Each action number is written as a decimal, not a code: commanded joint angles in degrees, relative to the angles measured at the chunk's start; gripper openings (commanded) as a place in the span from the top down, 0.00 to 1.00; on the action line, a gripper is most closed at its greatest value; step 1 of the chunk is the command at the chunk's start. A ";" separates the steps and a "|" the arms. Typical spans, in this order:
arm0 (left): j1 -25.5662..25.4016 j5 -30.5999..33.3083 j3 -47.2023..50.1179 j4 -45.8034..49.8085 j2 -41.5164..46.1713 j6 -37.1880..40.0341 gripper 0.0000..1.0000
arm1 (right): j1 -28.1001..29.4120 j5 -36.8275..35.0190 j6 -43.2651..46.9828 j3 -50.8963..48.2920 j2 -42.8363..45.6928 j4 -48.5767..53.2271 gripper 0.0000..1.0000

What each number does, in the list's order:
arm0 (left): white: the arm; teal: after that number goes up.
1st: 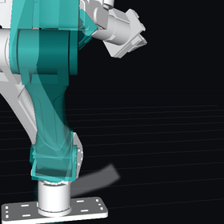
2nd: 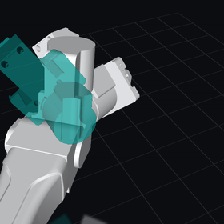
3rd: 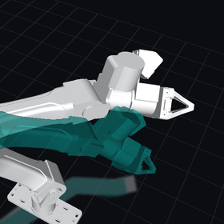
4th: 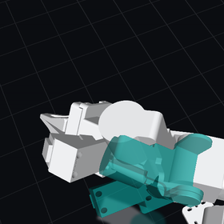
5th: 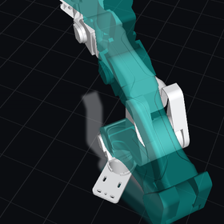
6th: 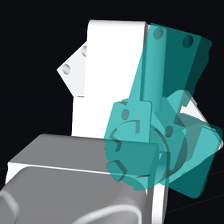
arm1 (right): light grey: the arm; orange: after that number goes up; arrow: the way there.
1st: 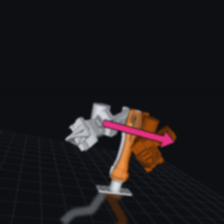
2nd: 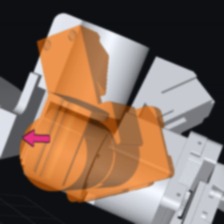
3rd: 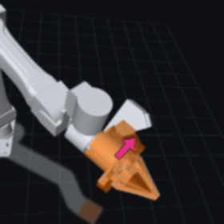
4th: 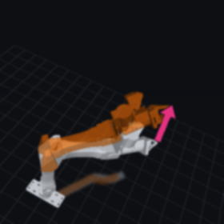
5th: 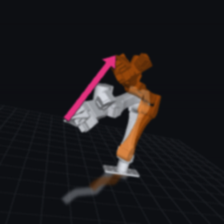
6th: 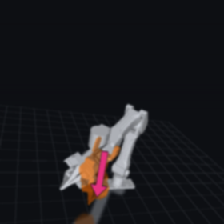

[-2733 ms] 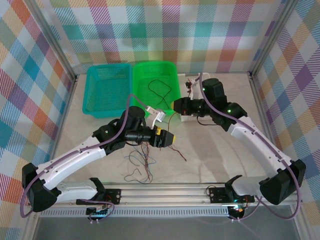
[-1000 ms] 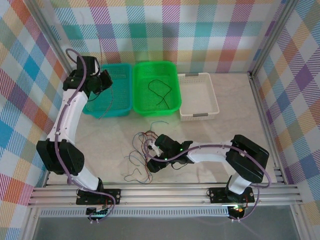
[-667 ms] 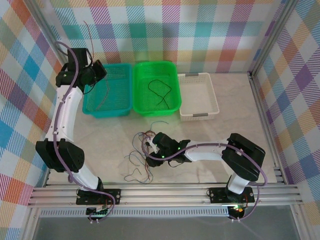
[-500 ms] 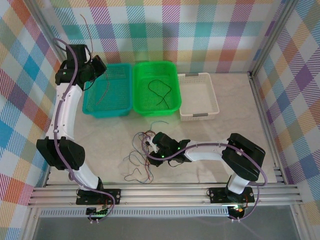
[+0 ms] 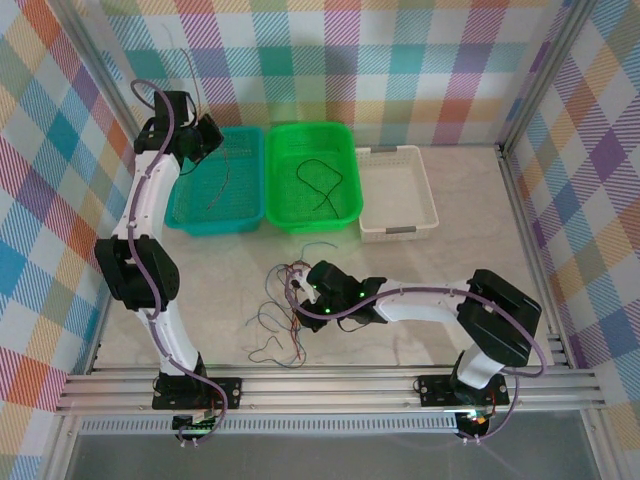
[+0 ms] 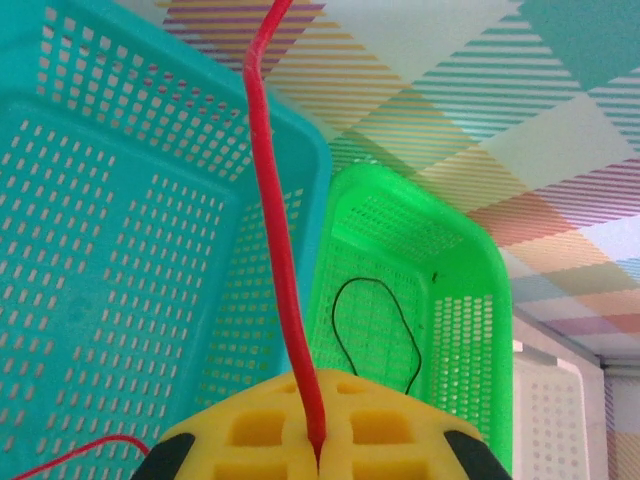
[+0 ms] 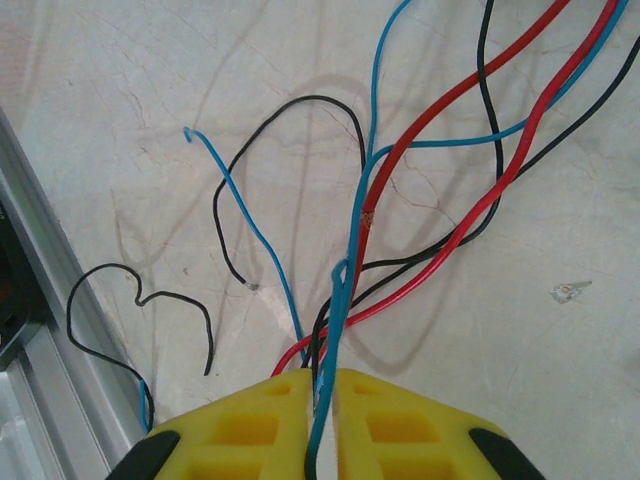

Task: Untangle the cables
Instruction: Pick up the cable from the multiple cables.

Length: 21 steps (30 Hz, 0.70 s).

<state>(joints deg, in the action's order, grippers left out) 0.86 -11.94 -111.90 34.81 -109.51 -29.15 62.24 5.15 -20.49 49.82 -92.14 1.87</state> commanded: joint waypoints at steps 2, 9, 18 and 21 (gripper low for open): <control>0.62 -0.23 8.07 -4.74 0.81 -1.26 1.00 | 0.09 1.28 0.31 -0.52 2.40 1.46 0.83; 0.58 -1.06 17.07 -7.82 0.15 -1.33 1.00 | 0.08 2.20 0.89 0.44 1.71 2.54 0.85; -0.63 -3.79 15.93 -6.33 -1.23 -0.74 0.90 | 0.12 2.06 0.83 1.46 1.48 2.61 1.00; -1.44 -4.69 16.24 -6.66 0.28 -0.21 0.68 | 0.08 1.50 0.76 1.72 2.17 2.59 1.00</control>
<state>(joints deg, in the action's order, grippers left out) 0.10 -14.68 -94.70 29.52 -110.74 -29.89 62.24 6.61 -20.25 49.84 -90.91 4.05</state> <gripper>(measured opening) 0.279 0.067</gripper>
